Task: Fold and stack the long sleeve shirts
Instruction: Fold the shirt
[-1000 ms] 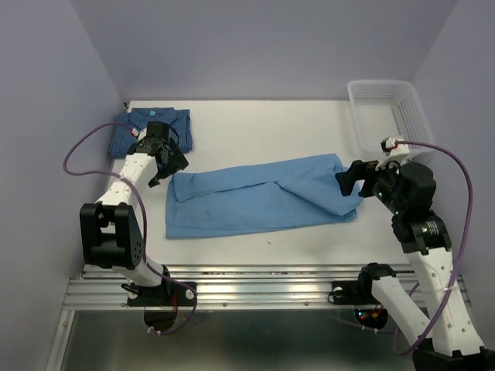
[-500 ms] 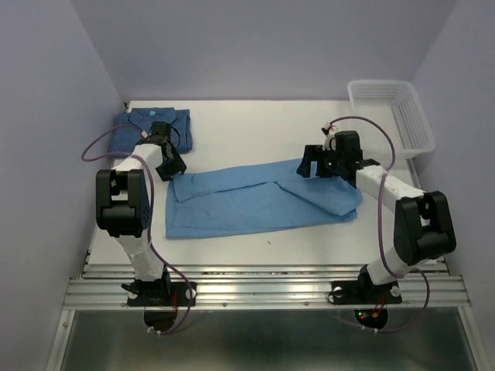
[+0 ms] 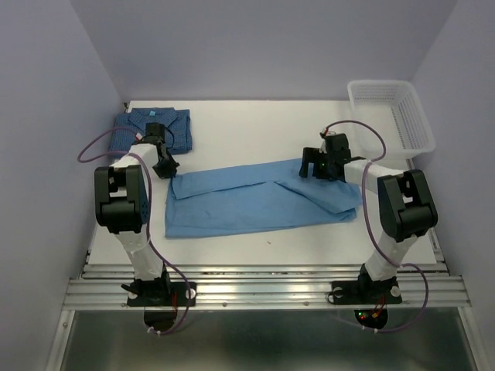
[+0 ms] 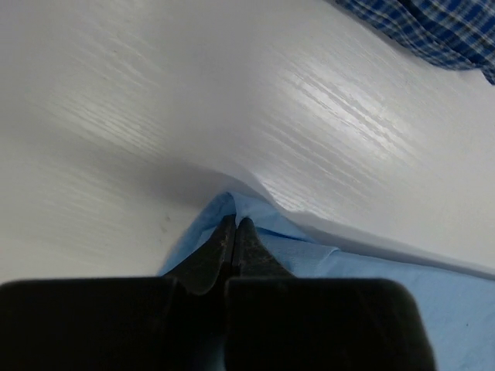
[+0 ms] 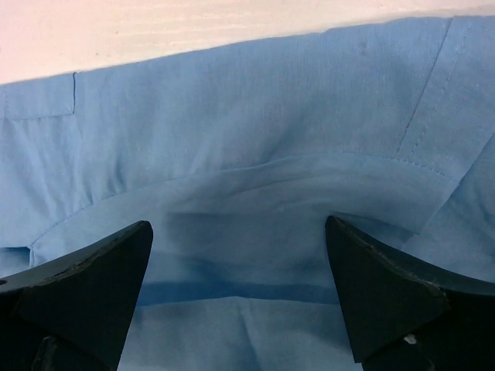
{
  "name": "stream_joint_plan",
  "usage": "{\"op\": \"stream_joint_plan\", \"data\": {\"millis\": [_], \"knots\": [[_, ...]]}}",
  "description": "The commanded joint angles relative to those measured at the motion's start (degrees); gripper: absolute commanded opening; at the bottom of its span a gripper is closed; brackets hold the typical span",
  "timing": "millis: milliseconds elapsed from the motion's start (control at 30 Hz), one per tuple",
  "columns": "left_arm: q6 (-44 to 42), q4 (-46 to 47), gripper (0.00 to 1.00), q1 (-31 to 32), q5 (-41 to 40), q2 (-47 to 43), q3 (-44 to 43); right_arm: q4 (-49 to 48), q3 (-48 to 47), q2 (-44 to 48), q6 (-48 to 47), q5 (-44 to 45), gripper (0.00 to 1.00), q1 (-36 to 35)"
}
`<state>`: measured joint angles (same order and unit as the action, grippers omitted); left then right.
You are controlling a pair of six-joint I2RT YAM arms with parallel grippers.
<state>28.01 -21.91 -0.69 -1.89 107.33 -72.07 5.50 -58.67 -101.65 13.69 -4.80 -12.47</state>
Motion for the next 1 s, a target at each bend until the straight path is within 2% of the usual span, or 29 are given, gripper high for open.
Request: {"op": "stream_joint_plan", "data": {"millis": [0, 67, 333, 400, 500, 567, 667, 800, 967], "knots": [[0.38, -0.76, 0.00, -3.09, -3.29, -0.81, -1.14, 0.39, 0.05, -3.20, 2.91, 8.48, 1.00, -0.10], [0.82, -1.64, 0.00, -3.62, -4.78, -0.72, -1.05, 1.44, 0.31, -3.91, 3.97, 11.03, 1.00, 0.42], [1.52, -3.75, 0.00, -6.34, -7.16, 0.95, -2.46, 2.50, 1.02, -4.44, 6.79, 12.27, 1.00, 1.66], [1.35, -2.88, 0.01, -6.34, -4.98, 1.04, -2.37, 2.41, 0.84, -4.53, 6.35, 11.74, 1.00, 1.66], [0.47, 1.60, 0.01, -5.99, 3.19, 0.95, -1.41, 2.41, 0.05, -5.84, 7.05, 11.83, 1.00, 2.18], [0.47, 2.22, 0.01, -4.24, 3.47, 1.74, -2.36, 2.41, -0.38, -6.54, 7.66, 12.44, 1.00, 2.19], [-0.24, 1.53, 0.01, -1.43, 2.77, 4.46, -7.01, 2.41, -1.09, -7.25, 8.36, 13.93, 1.00, 4.28], [-0.67, 0.47, 0.01, 0.42, 4.35, 10.77, -17.54, 2.50, -0.83, -7.34, 10.56, 12.63, 1.00, 9.46], [-1.64, -3.74, 0.01, 0.34, 3.04, 15.98, -27.32, 2.24, 1.02, -5.58, 9.34, 11.75, 1.00, 11.50]]}}
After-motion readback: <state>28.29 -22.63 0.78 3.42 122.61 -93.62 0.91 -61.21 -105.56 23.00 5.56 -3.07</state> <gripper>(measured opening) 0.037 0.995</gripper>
